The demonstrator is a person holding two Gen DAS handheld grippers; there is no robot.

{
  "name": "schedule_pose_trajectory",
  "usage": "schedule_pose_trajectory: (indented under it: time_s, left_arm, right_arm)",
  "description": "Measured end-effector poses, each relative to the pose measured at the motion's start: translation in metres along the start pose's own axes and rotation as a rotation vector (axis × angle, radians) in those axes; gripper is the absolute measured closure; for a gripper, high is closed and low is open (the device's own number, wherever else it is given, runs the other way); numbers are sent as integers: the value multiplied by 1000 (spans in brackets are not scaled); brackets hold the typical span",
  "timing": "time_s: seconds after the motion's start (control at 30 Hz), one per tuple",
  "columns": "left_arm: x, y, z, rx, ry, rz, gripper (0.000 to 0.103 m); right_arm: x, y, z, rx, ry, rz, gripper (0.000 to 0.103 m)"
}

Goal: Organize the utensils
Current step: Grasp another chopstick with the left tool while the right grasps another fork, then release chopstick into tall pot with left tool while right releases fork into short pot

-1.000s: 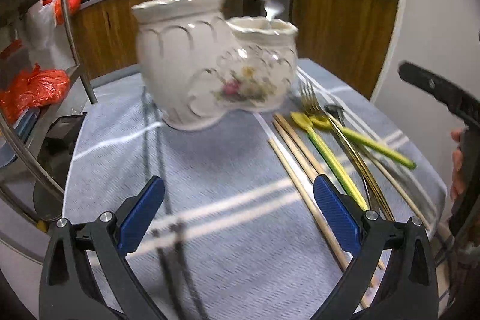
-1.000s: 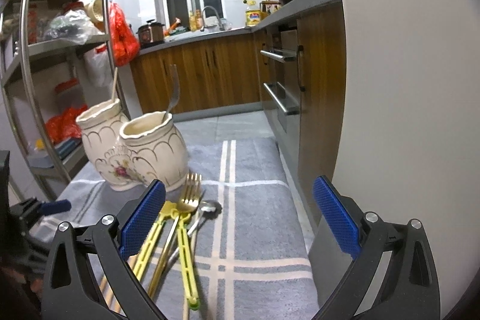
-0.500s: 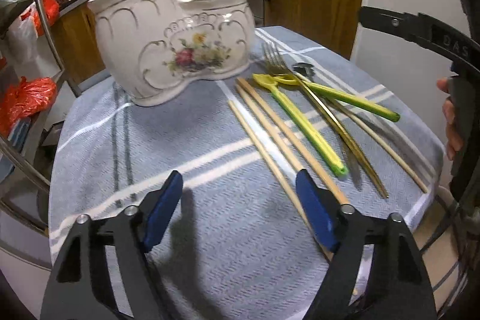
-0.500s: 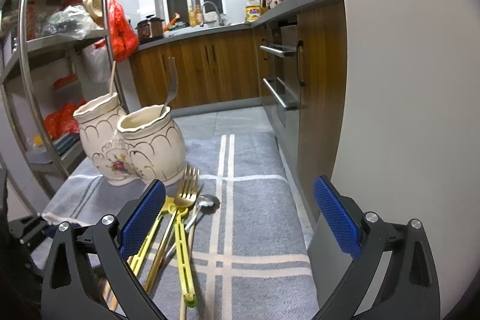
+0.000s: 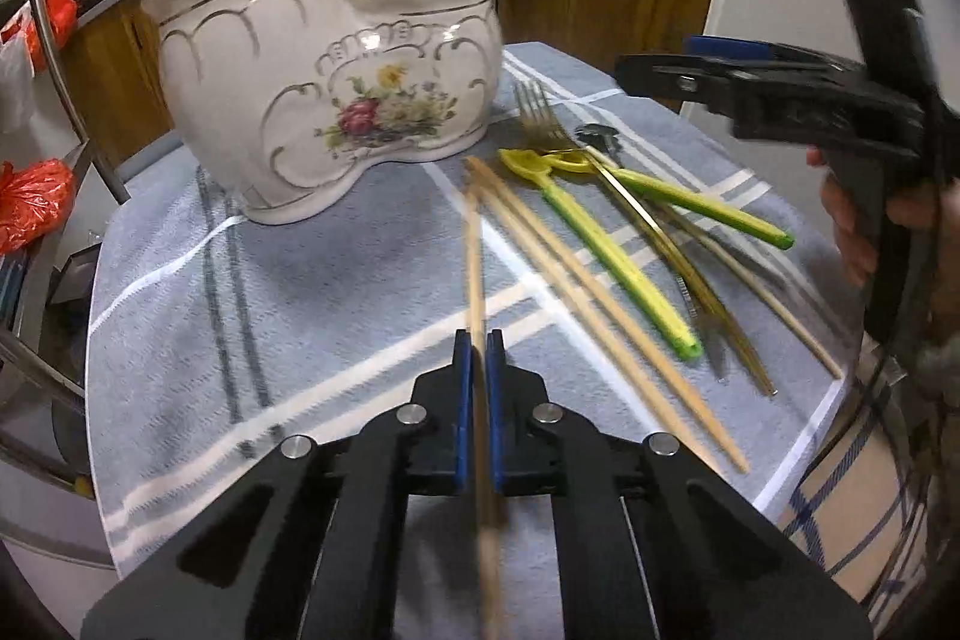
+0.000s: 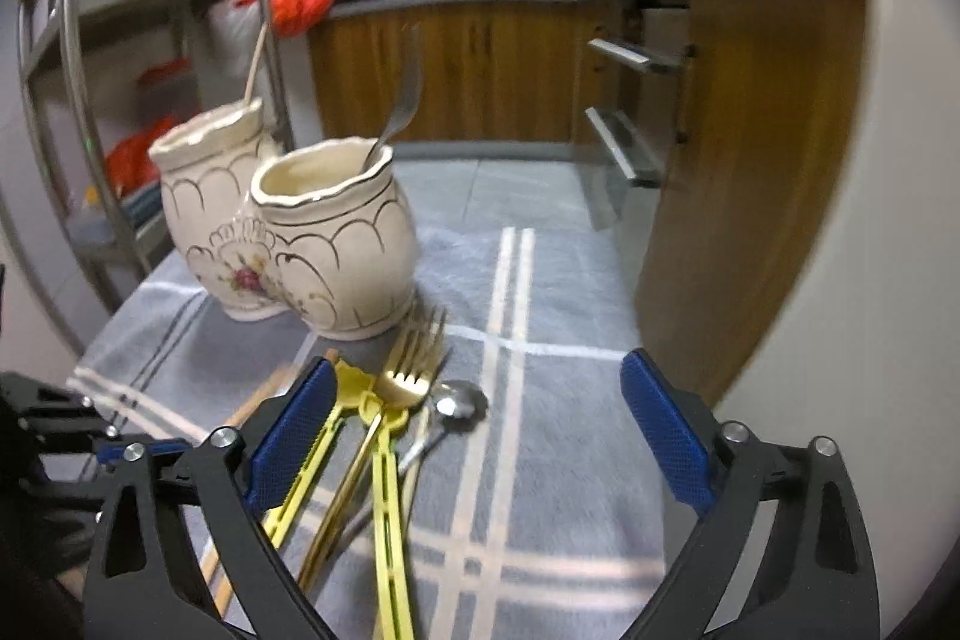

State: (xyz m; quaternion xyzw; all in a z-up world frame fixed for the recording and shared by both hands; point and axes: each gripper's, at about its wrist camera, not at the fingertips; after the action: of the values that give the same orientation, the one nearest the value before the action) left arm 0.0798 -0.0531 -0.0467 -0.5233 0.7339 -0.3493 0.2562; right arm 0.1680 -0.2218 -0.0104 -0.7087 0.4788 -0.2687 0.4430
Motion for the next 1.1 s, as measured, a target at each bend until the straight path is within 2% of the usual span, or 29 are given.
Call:
schedule_pose_trajectory:
  time_s: [0.03, 0.13, 0.3, 0.4, 0.6, 0.7, 0.8, 1.1]
  left_arm:
    - [-4, 0, -1, -2, 7, -1, 98]
    - [-12, 2, -4, -5, 2, 2, 98]
    - [-23, 4, -7, -2, 3, -10, 98]
    - [-24, 4, -7, 0, 7, -12, 98]
    - [-24, 4, -7, 6, 14, -11, 98]
    - [-25, 5, -7, 7, 14, -11, 98]
    - [-25, 5, -7, 6, 16, -15, 98]
    - [-27, 6, -7, 17, 19, -15, 98]
  right_arm:
    - [1, -2, 9, -23, -13, 5, 32]
    - [1, -8, 33, -85, -64, 11, 42]
    - [-3, -14, 60, -159, -152, -5, 54]
    - [-4, -10, 72, -199, -166, -18, 65]
    - [-1, -4, 83, -228, -243, 21, 78]
    - [7, -6, 83, -223, -269, 57, 85]
    - [11, -11, 78, -197, -261, 61, 97]
    - [8, -27, 26, -55, -220, 44, 99]
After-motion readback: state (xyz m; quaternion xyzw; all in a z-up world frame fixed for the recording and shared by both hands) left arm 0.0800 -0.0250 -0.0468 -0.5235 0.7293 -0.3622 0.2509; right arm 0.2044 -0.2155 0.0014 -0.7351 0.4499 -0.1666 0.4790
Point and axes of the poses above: each gripper's, at about its wrist camera, not at the fingertips, and z roughly the way its jaws point, x to its right, y to its underside, and after that the axes turned 13 degrees about x, right-handed
